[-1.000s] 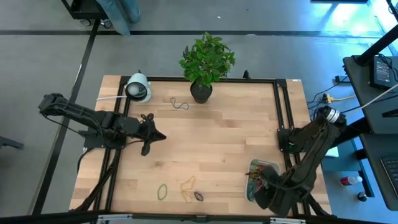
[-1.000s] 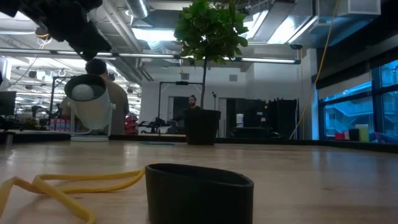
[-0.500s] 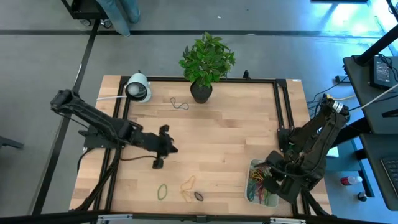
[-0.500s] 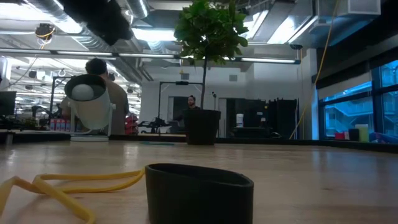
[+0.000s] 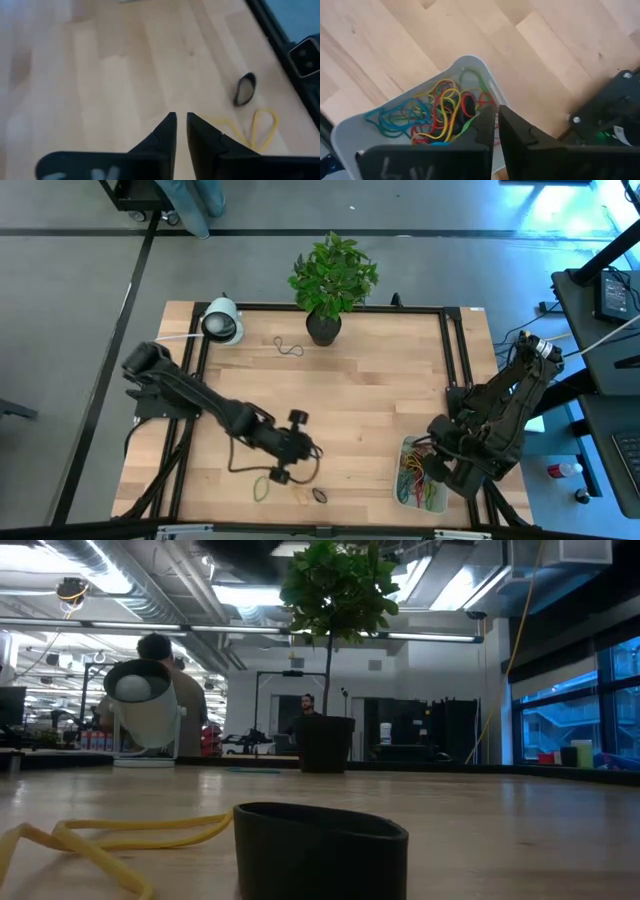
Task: Pick and place rubber bands into bin
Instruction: Put the black rubber band into the gray bin
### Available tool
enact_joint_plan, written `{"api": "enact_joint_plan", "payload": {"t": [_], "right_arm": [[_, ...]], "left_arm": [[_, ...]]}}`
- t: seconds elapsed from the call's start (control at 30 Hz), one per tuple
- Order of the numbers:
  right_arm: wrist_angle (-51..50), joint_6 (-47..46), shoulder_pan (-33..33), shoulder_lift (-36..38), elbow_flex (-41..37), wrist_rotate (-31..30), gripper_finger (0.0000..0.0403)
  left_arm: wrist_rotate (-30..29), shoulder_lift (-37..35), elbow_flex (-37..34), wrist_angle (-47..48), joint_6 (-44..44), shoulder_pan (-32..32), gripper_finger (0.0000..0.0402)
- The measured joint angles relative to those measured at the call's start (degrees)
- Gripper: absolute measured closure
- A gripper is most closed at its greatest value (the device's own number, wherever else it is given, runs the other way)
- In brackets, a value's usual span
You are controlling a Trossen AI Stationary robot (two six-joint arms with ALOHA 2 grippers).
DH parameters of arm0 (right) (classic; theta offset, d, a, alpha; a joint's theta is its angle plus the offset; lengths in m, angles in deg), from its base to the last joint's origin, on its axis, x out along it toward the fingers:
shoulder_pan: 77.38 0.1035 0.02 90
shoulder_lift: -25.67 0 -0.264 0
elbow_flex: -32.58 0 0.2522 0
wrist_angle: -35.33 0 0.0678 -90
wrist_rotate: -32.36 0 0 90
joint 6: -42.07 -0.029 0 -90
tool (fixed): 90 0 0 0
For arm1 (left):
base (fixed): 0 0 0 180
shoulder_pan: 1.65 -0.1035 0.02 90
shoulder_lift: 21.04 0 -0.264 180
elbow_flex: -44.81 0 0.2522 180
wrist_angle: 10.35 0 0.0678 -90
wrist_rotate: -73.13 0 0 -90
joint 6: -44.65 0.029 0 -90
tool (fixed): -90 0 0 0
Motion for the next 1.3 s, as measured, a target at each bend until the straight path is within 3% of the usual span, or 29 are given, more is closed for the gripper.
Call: {"api": "enact_joint_plan", "payload": {"t": [0.3, 0.5, 0.8, 1.07, 1.2, 1.3], "right_arm": [[-1.2, 0.4, 0.2, 0.0, 0.0, -0.1, 0.0389], [-0.9, 0.4, 0.9, 0.0, 0.0, -0.1, 0.0398], [-0.9, 0.4, 1.8, -0.1, 0.0, -0.1, 0.0383], [-0.9, 0.4, 1.8, -0.1, 0.0, -0.1, 0.0382], [-0.6, 0.4, 1.8, -0.1, 0.0, -0.1, 0.0382], [-0.3, 0.4, 1.8, -0.1, 0.0, -0.1, 0.0382]], "left_arm": [[6.4, 14.7, 12.8, 0.0, 7.8, 0.1, 0.0282], [10.8, 20.6, 16.2, -0.3, 9.5, 0.3, 0.0261], [14.4, 25.9, 16.4, -3.4, 10.3, 1.1, 0.0261], [13.8, 29.5, 16.4, -4.3, 10.3, 2.6, 0.0263], [12.5, 30.8, 16.5, -3.1, 10.3, 3.0, 0.0293], [13.6, 31.4, 16.7, -3.2, 10.2, 2.9, 0.0347]]}}
